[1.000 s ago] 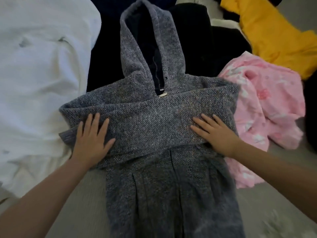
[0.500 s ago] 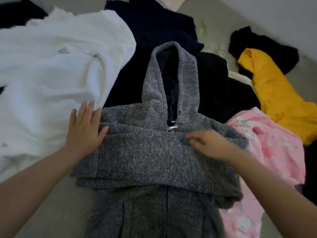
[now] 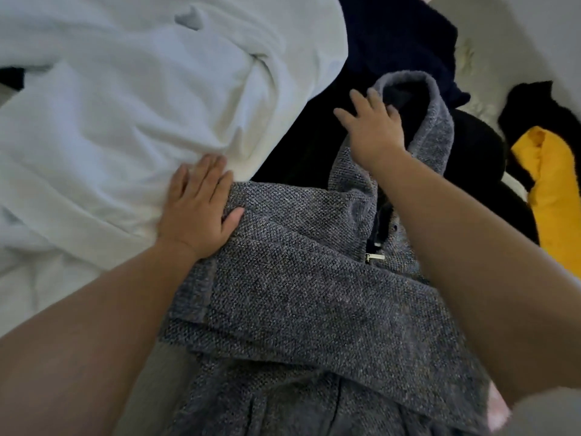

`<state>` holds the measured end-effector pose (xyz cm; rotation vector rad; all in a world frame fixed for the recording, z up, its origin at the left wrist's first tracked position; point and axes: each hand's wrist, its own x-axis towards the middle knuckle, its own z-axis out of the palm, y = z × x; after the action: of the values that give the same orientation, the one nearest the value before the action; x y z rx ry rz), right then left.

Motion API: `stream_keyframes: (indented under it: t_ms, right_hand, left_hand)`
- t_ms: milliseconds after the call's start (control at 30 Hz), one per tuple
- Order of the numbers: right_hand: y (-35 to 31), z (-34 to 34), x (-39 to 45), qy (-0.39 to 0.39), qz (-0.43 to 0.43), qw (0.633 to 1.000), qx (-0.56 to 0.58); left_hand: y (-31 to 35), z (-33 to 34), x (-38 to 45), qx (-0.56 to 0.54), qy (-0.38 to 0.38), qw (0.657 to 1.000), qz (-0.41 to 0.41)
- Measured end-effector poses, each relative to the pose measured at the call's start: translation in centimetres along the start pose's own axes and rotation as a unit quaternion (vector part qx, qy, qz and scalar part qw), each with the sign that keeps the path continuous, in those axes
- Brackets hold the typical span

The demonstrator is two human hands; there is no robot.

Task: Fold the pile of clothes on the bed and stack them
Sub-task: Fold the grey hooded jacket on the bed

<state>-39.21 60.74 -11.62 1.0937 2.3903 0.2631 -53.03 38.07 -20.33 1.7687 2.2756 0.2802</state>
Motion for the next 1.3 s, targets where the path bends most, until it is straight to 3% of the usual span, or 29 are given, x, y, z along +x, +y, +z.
stream_keyframes:
  t_ms: [167,367,467,567,633,733,800,867,933,967,1033,1100,1133,1200,1267,1300]
  right_hand:
    - [1.1,-0.4,2.7,-0.092,0.004,0.984,-0.155]
    - [5.1,-1.9,-2.6,-0.053,0.006,0.986,-0.159]
    - [6.4,-1.8,-9.9,0.006,0.048,0.997,-0.062]
    - [5.7,-1.9,-18.4,-0.133,0.034,0.988,-0.065]
    - [4.3,-1.5,-23.6,-0.207,0.064,0.976,-0.003]
    - [0.1,0.3,-30.0,-0.209,0.127,0.96,0.139]
    - [-3.6,1.9,-32.8,-0.177,0.122,0.958,0.191]
    - [-6.6,2.7,-34.1,-0.154,0.107,0.946,0.265]
    - [-8.1,3.2,-34.4,-0.17,0.048,0.905,0.388]
    - [-8.3,3.5,-34.5,-0.183,0.011,0.879,0.44]
    - [-7.2,4.2,-35.1,-0.159,-0.011,0.857,0.49]
    - [-4.5,5.1,-35.8,-0.02,0.081,0.853,0.515]
    - [-2.8,5.5,-35.9,0.061,0.155,0.833,0.527]
    - [0.9,6.4,-35.5,0.159,0.286,0.78,0.534]
    - [4.1,7.6,-33.9,0.174,0.355,0.72,0.57]
    - [5.5,8.1,-32.7,0.17,0.375,0.673,0.615]
  left_hand:
    - [-0.4,0.2,0.3,-0.017,0.014,1.0,0.01]
    - [-0.1,0.1,0.3,-0.023,0.019,1.0,0.008]
    - [0.7,-0.4,0.4,0.02,0.003,1.0,0.012]
    - [1.6,-1.0,0.4,0.061,-0.053,0.996,-0.041]
    - [2.4,-1.6,-0.1,0.083,-0.083,0.991,-0.061]
    - [4.7,-3.0,-2.4,0.056,-0.093,0.991,-0.079]
    - [6.6,-3.6,-4.7,0.04,-0.095,0.994,-0.046]
    - [8.7,-4.1,-7.6,-0.002,-0.08,0.996,0.04]
    - [10.8,-4.3,-10.3,-0.084,-0.078,0.988,0.101]
    - [12.0,-4.2,-11.3,-0.138,-0.105,0.982,0.078]
    - [14.2,-4.1,-12.5,-0.295,-0.2,0.932,-0.066]
    - [16.1,-3.9,-12.9,-0.451,-0.283,0.812,-0.24]
    - [16.8,-3.6,-12.9,-0.486,-0.295,0.775,-0.277]
    - [18.0,-3.0,-12.8,-0.51,-0.308,0.743,-0.303]
    - [19.1,-2.8,-12.6,-0.529,-0.311,0.718,-0.327]
    - [19.6,-2.7,-12.4,-0.536,-0.309,0.711,-0.335]
